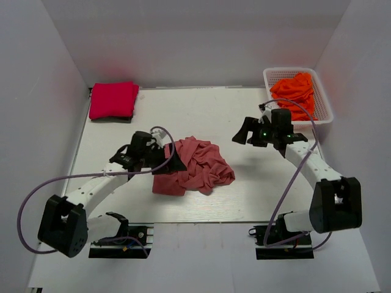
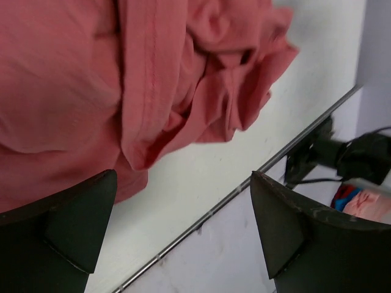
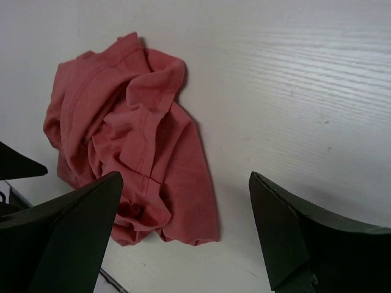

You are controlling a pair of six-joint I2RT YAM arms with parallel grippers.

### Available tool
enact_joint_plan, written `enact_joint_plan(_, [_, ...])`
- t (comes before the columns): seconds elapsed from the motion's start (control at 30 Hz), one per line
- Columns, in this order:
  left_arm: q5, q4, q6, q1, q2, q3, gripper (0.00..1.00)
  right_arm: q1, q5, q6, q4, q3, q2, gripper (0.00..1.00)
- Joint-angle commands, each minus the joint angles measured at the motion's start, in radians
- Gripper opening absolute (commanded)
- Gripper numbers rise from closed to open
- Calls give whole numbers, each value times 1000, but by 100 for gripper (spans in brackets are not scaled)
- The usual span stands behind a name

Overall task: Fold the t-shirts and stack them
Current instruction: Flatten out the tshirt

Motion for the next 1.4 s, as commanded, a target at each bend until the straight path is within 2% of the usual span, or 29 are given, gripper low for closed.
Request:
enact_joint_plan(0.0, [-46,-1,-6,-93,62,-2,100,40,-82,4,30,46,58,90])
enact_joint_plan(0.17, [-224,-16,-17,-139,156,20,100,95,-88,10,53,52,155,90])
enact_joint_plan(0.27, [-302,4,-17,-148,216,59,92,135,-99,3,59,87,225,84])
enact_joint_plan(0.43, [-288,35,-8,-166,307,122,77,190,-94,12,56,181,345,80])
enact_joint_plan(0.5, [-267,49,1,-167,328,148,69,196,-120,19,49,199,380,71])
enact_joint_plan(0.53, [-267,49,1,-167,337,149,59,207,-129,21,49,213,388,65])
enact_joint_plan(0.57, [-276,49,1,-176,337,149,55,209,-138,27,50,213,406,60])
enact_joint_plan(0.6, [-276,49,1,-176,337,158,49,213,-152,30,56,210,407,49])
enact_joint_plan(0.63, [-276,49,1,-176,337,158,36,221,-155,29,59,212,410,30])
enact_joint_plan(0.67, [-276,49,12,-176,337,158,29,224,-155,38,58,213,416,6])
enact_joint_plan(0.7, [-276,39,12,-176,327,182,21,224,-163,44,53,218,417,0])
enact_joint_plan(0.73, [-276,24,12,-176,327,193,0,226,-160,41,41,224,419,0])
enact_joint_plan(0.87, [-297,15,30,-176,232,242,0,224,-151,27,42,250,379,0])
enact_joint_plan(0.97, [-320,26,50,-176,137,291,0,219,-82,29,59,274,293,0])
enact_joint_plan(1.07, [-395,-8,83,-176,74,393,0,218,73,17,69,317,152,0])
enact_joint_plan(1.1, [-458,-20,92,-176,64,424,0,218,195,10,75,327,102,0])
enact_joint_plan(1.13, [-492,-37,104,-176,52,481,0,219,240,0,72,362,57,0])
enact_joint_plan(1.17, [-523,-46,104,-164,52,510,0,216,280,-8,67,374,39,0])
enact_joint_plan(1.27, [-678,-86,115,-151,52,646,0,216,562,-29,66,423,-44,0])
enact_joint_plan(1.37, [-735,-123,161,-151,61,781,0,215,697,-81,59,498,-90,0])
